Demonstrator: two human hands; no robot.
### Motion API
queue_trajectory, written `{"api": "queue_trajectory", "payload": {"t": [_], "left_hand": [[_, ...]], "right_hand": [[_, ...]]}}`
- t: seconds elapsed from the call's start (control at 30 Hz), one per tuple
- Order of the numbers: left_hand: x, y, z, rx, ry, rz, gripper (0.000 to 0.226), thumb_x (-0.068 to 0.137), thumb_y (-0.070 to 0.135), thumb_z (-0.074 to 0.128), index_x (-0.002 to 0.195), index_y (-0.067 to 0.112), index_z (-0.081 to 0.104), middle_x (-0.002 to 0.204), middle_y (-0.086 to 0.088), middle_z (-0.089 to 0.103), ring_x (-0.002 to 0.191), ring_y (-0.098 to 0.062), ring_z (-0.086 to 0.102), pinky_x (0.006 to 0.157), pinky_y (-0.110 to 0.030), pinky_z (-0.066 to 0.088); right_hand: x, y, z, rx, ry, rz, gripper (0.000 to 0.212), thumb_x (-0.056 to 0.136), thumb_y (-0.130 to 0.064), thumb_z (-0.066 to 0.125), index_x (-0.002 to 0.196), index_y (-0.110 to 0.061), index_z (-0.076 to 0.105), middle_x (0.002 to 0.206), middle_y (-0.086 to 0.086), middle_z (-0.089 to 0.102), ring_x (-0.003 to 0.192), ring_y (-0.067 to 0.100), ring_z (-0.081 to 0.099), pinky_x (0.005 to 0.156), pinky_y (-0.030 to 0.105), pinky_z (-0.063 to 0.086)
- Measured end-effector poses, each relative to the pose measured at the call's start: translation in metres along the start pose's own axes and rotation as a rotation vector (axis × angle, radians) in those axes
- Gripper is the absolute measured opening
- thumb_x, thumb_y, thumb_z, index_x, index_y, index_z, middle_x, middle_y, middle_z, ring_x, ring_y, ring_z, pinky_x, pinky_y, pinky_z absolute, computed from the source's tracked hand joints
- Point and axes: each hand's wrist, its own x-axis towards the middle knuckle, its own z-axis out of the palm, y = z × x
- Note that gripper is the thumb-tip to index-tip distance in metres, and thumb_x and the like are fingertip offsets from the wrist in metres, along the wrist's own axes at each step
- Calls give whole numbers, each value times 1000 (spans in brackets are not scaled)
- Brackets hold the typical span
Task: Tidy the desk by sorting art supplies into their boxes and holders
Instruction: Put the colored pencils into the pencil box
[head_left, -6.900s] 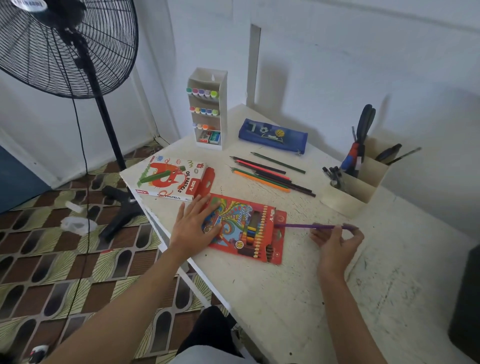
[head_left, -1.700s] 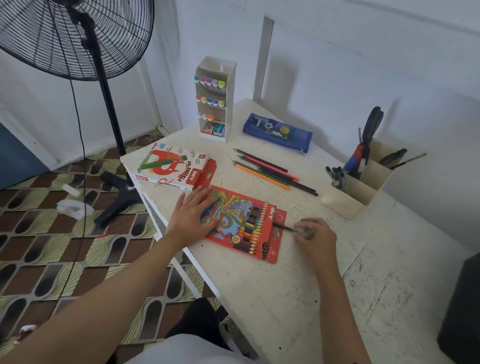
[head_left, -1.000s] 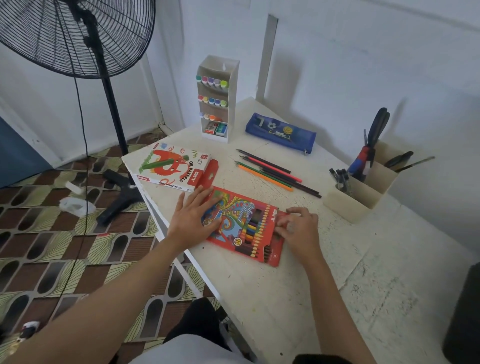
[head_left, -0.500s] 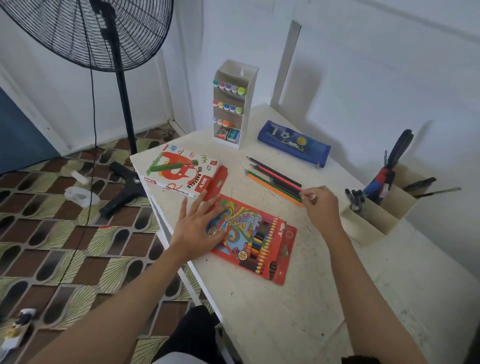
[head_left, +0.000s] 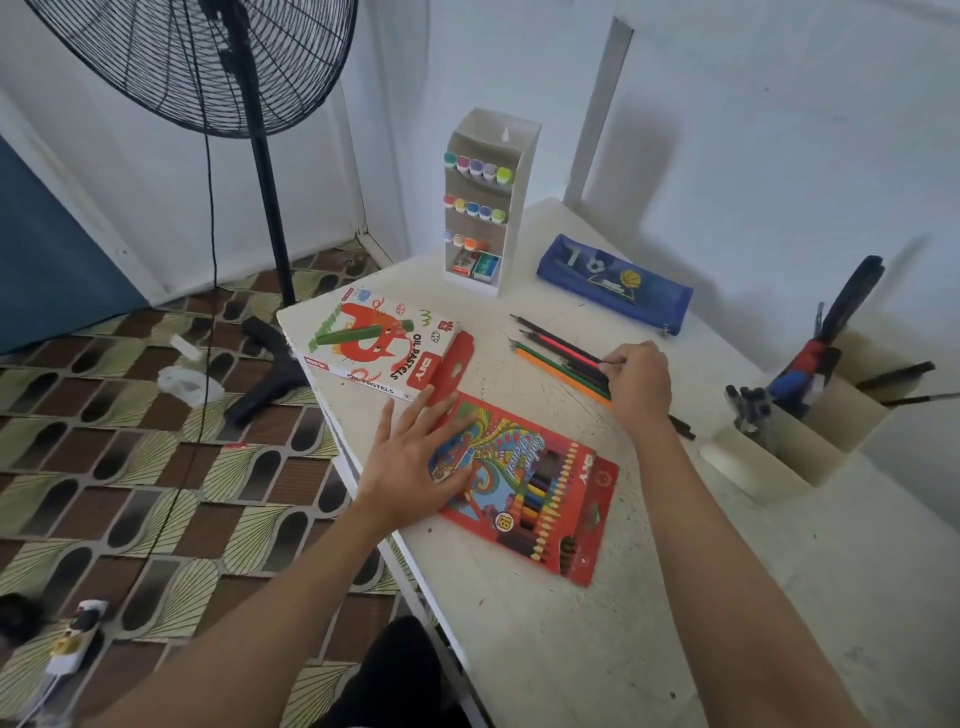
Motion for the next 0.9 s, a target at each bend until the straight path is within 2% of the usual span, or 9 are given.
{"api": "queue_trajectory", "payload": {"t": [0.13,0.3,0.43,0.5,0.57,0.6,0.67,0.8,0.9], "left_hand": [[0,0,0,-5,-3,3,69,80,71,28,142,42,33,154,16,21,143,1,-7,114,-35,-17],[0,-1,0,5,-16,6,71,80,73,26,143,42,31,155,17,19,143,0,-8,114,-36,-17],[0,-1,0,-11,-14,3,72,79,74,27,142,41,34,155,15,21,144,-2,-4,116,-39,-14],[0,-1,0,-3,-17,6,74,78,77,25,143,41,33,155,15,21,144,-2,-4,115,-39,-14],[0,-1,0,17,-29,10,80,75,83,18,143,42,31,155,16,19,143,-2,-6,115,-38,-16],[0,-2,0,23,-28,12,82,75,84,15,143,43,30,155,16,18,143,-2,-6,115,-38,-15],[0,-3,1,19,-18,15,83,74,86,10,143,43,30,155,16,19,144,-3,-5,116,-39,-14],[-1,-1,0,31,-25,11,82,74,85,15,143,43,30,155,15,20,143,-2,-5,115,-39,-14],[0,-1,-1,48,-35,10,88,70,88,3,143,45,27,155,16,18,142,0,-7,114,-38,-16]], "right_hand": [[-2,-1,-4,92,-44,10,11,86,-7,64,95,-4,70,98,12,68,87,21,61,74,24,43],[-22,-6,-20,196,-11,33,12,87,-9,64,97,-4,68,96,9,68,81,15,57,71,22,41],[-51,-9,-31,336,-5,35,10,84,-6,66,93,-8,62,84,3,64,74,13,58,57,5,36],[-65,-8,-33,387,-34,28,23,81,-4,67,100,-12,57,83,-1,62,74,15,59,61,11,45],[-77,-6,-36,401,-70,16,37,80,-5,66,111,-18,50,86,-2,62,73,18,61,65,31,54],[-81,-5,-37,402,-82,8,40,80,-5,64,113,-20,47,87,-2,61,72,20,61,65,36,55],[-91,-3,-40,398,-93,-5,37,82,-4,61,114,-18,46,86,-3,58,67,20,59,64,36,52],[-110,0,-48,523,-122,55,7,96,-19,50,99,-13,52,84,3,60,47,16,61,50,32,51],[-122,4,-47,616,-73,104,24,97,-26,47,85,-8,58,75,7,62,46,13,59,45,21,45]]}}
